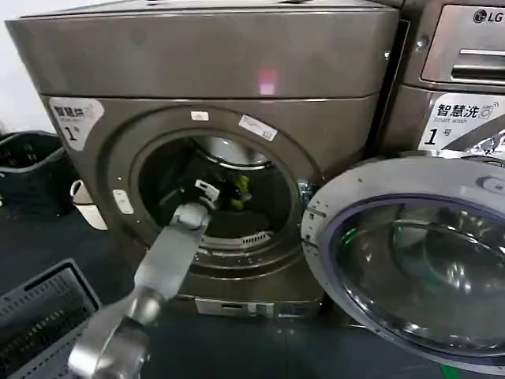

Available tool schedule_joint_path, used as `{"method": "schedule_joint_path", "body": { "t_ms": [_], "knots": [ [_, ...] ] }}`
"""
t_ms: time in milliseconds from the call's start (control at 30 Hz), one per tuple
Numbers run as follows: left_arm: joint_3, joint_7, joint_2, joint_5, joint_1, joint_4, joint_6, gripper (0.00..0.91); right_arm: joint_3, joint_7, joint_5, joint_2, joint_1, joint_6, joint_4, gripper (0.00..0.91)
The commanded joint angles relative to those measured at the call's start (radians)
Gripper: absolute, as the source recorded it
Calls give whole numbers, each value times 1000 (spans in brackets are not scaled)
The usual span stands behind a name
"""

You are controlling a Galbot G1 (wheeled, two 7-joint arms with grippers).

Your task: Grasp the clothes from the dryer.

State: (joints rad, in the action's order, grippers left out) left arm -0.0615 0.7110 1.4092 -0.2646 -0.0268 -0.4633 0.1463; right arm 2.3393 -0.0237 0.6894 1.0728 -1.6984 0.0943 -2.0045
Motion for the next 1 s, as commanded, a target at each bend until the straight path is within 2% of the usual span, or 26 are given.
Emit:
{"method": "schedule_joint_path", "body": {
  "t_ms": [33, 233, 433, 567, 767, 1000],
  "knots": [
    [-125, 255, -1, -280, 123, 140, 80, 907, -8, -2, -6, 2, 2, -3, 0, 907],
    [-135, 231, 17, -459, 159, 189, 69, 907, -12, -2, -7, 1, 5, -5, 0, 907],
    [-144, 246, 25, -550, 169, 224, 66, 907, -24, -2, -8, 7, 8, -6, -8, 907],
    [-152, 203, 25, -563, 180, 223, 17, 907, -25, -2, -8, 5, 7, -5, -12, 907],
    [-170, 210, 36, -608, 206, 245, 21, 907, -24, -2, -8, 6, 5, -6, -14, 907],
    [-172, 188, 47, -603, 209, 264, -24, 907, -23, -3, -8, 6, 5, -7, -13, 907]
  ]
}}
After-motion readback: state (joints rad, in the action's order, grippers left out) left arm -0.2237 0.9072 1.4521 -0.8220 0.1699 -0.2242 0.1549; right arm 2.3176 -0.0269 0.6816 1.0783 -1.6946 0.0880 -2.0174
